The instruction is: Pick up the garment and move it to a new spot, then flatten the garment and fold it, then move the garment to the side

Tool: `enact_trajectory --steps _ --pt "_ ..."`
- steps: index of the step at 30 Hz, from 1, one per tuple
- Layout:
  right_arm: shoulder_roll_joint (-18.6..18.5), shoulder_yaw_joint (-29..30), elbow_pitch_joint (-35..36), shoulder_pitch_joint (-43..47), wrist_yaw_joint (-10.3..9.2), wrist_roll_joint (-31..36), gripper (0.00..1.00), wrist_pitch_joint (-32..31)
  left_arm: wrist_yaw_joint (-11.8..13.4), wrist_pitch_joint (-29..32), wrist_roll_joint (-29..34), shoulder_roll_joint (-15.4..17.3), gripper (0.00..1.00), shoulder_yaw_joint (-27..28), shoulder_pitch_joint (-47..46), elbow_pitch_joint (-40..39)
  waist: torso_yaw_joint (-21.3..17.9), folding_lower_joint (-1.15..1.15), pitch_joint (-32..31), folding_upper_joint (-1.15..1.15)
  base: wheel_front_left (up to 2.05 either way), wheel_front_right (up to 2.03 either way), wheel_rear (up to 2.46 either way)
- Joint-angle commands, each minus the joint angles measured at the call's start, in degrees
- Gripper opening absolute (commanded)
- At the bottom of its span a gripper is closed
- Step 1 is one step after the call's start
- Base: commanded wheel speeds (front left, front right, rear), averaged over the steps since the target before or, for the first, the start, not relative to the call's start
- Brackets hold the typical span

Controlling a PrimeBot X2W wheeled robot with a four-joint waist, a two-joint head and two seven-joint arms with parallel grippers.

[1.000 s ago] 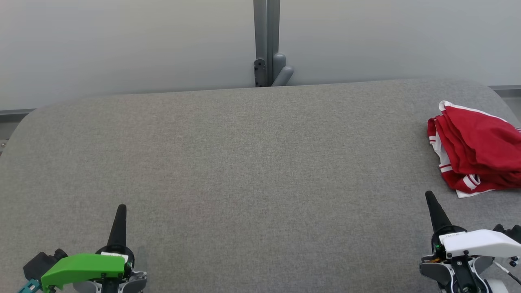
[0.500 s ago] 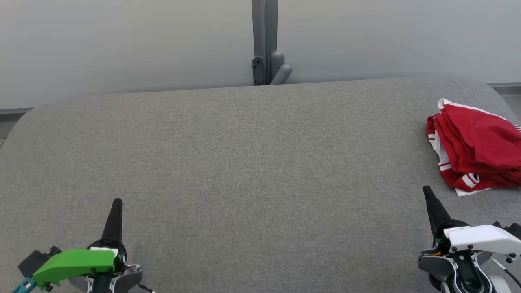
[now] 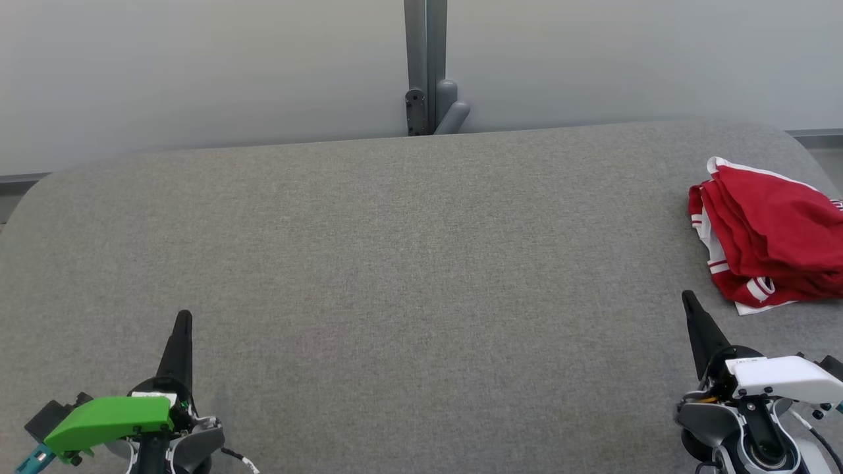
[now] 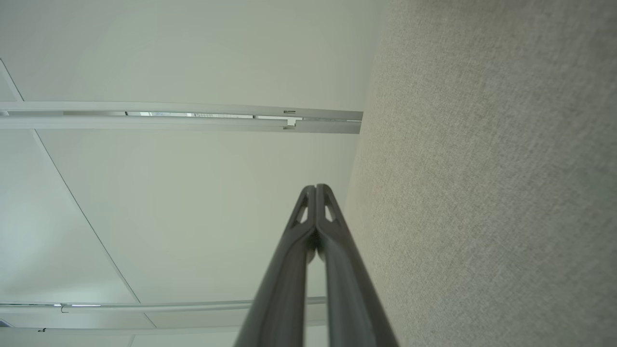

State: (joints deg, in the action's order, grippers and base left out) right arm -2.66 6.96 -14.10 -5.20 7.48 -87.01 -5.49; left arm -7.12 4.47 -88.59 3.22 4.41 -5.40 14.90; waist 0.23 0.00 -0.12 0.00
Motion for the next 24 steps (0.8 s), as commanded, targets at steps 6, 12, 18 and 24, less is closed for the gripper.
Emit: enact_trajectory --steps 6,12,18,24 --pt "-0.3 0.2 -0.2 -1.4 0.02 -3.4 0.0 -1.0 -0.4 1.0 -2.9 0.4 0.0 0.7 -1.6 -0.3 -0.1 0.0 0.2 0.0 0.0 0.0 0.0" --pt "-0.4 0.2 -0.3 -1.7 0.02 -5.7 0.0 -1.5 -0.6 1.5 -4.6 0.3 0.0 1.2 -2.0 -0.3 -0.2 0.0 0.3 0.0 0.0 0.0 0.0" --pt "-0.3 0.2 -0.3 -1.7 0.02 -5.5 0.0 -1.5 -0.5 1.5 -4.4 0.3 0.0 1.2 -1.9 -0.3 -0.2 0.0 0.3 0.0 0.0 0.0 0.0" --pt "-0.3 0.2 -0.3 -1.7 0.02 -5.5 0.0 -1.5 -0.5 1.5 -4.3 0.2 0.0 1.3 -1.9 -0.3 -0.2 0.0 0.3 0.0 0.0 0.0 0.0"
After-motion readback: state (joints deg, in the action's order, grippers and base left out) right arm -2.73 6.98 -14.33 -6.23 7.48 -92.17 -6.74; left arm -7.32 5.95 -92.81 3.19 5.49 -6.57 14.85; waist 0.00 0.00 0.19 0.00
